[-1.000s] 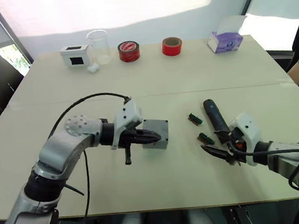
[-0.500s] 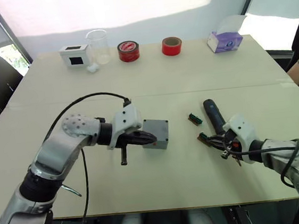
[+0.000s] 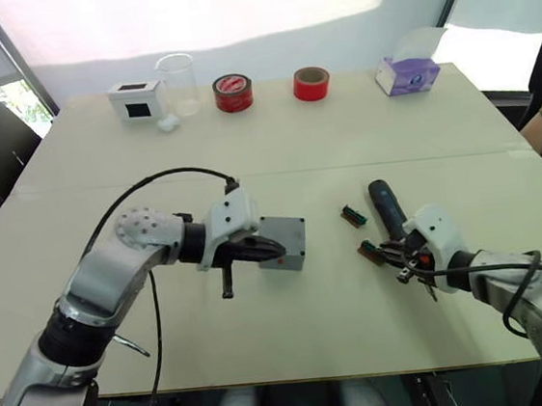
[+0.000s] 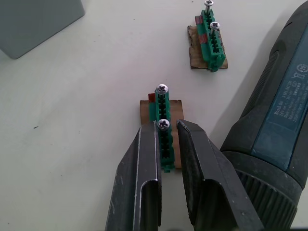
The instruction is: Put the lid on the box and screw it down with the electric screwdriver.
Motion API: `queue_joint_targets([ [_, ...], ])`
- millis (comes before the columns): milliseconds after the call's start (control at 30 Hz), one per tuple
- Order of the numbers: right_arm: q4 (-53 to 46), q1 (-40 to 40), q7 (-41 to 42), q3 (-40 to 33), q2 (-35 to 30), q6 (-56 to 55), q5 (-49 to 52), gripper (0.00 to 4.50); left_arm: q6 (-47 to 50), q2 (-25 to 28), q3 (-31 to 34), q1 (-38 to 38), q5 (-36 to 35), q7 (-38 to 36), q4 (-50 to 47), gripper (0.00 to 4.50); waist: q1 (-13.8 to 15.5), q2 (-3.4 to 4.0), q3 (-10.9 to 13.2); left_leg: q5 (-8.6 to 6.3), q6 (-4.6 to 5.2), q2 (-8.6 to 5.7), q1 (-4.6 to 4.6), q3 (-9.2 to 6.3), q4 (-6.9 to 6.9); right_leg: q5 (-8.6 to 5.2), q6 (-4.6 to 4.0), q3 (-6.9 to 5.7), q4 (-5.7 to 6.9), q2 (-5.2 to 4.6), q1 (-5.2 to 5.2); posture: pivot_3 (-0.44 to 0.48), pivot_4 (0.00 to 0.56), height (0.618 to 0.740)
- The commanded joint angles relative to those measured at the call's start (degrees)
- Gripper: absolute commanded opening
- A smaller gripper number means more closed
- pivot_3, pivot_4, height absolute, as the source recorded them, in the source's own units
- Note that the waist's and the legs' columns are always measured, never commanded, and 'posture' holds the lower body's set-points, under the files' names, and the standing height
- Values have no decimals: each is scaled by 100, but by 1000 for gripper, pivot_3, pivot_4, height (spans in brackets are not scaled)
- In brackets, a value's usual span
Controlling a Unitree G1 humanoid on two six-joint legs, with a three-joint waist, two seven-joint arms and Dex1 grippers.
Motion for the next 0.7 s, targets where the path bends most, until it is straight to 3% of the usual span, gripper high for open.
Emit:
queue_joint_targets([
  [33,-42,-65,-24,-24,31,-121,-19,52,-85,-16,39,-57,36,21,-94,0,0,0,0,0,0,0,0,0,0,0,0,0,0,0,0,0,150,740],
  [533,-167,-472,-44,-338,212,135,436,52,18,9,421,-133,66,304,433,0,-6,1,0,0,0,1,0,0,3,2,3,0,6,5,-1,0,150,740],
  [700,-230,-859,215,-449,-47,81,641,52,270,190,838,-180,-234,241,532,0,-9,2,1,0,0,1,0,-1,4,2,4,0,8,6,-2,0,150,740],
])
